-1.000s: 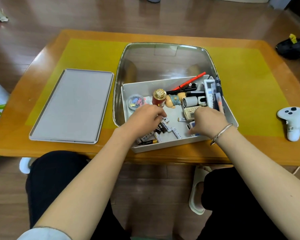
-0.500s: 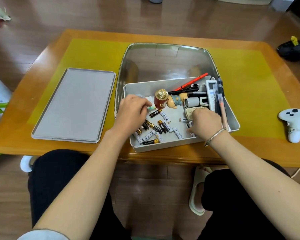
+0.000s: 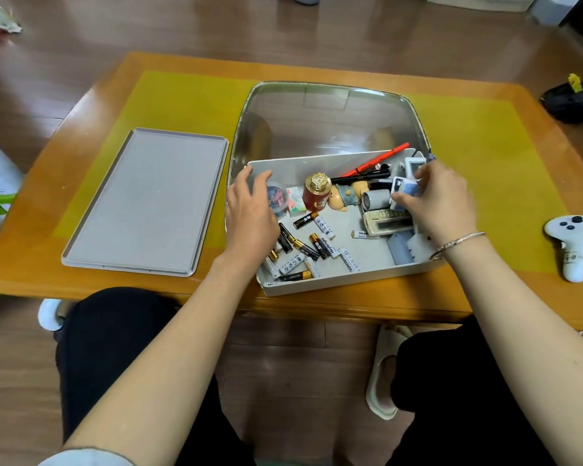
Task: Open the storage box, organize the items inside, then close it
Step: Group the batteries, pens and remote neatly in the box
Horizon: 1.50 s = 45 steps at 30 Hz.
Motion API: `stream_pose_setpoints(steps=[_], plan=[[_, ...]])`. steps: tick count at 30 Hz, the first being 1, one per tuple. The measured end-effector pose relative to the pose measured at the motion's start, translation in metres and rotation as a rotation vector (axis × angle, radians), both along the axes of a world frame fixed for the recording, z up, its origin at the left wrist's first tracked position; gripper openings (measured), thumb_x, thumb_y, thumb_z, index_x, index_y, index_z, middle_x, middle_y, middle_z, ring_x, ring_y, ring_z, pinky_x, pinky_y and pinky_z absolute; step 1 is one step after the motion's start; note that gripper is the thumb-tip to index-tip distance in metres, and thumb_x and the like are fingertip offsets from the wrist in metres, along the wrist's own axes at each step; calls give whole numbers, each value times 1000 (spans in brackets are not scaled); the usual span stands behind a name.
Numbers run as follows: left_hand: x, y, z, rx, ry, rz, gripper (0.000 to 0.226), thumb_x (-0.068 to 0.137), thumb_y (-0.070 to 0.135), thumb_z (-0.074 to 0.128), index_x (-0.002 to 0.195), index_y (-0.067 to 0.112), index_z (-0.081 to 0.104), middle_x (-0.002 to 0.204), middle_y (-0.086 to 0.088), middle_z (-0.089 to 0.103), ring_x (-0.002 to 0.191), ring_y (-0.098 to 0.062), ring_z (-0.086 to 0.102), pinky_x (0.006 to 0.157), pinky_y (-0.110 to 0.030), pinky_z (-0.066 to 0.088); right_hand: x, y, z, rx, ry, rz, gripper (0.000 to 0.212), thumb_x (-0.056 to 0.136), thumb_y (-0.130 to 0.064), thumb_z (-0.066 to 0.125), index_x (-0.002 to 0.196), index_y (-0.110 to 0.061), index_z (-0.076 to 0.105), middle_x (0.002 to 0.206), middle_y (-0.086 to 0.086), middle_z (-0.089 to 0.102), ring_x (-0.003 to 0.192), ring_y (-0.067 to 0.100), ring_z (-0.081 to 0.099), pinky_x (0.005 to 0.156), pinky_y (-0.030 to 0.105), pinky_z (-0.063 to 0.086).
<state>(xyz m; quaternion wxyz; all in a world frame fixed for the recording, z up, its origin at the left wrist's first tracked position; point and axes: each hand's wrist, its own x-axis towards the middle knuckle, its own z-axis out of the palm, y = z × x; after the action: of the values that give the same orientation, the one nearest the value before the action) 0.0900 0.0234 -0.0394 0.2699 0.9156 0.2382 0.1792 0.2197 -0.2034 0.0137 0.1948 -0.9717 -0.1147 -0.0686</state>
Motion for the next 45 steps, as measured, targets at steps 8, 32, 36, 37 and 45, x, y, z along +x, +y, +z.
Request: stream_pose_setpoints(steps=[8,32,36,37,45], plan=[[0,2,-1,-76,-59,-10,64,84,-2,62,139,16,35,151,-9,19,139,-23,18,106,-34,38,-3,1,-6,-127,14,28,52,69,-37,78,113,-21,55,117,9,51,98,34,59,75,37,44],[9,52,13,-246,395,-169,56,99,23,39,146,13,12,129,-17,54,101,-28,56,80,-35,48,-73,104,-24,-293,437,847,44,69,-49,76,102,-22,65,89,-9,61,74,8,54,62,24,42],[9,58,15,-376,419,-230,60,99,30,44,147,19,10,133,-9,51,107,-27,58,83,-37,51,-89,134,-39,-375,425,899,38,69,-45,73,101,-26,64,83,-9,60,74,13,56,56,23,38],[7,59,17,-431,424,-241,62,98,33,46,147,22,9,131,-4,50,102,-24,61,73,-36,55,-91,139,-42,-441,387,900,35,72,-43,70,101,-26,62,87,-5,62,76,17,57,57,24,40],[4,66,35,-574,581,-331,64,96,32,54,145,20,15,113,-6,60,77,-23,71,52,-29,57,-85,131,-41,-642,320,841,15,79,-26,66,89,-16,63,90,5,62,82,27,61,68,32,50]])
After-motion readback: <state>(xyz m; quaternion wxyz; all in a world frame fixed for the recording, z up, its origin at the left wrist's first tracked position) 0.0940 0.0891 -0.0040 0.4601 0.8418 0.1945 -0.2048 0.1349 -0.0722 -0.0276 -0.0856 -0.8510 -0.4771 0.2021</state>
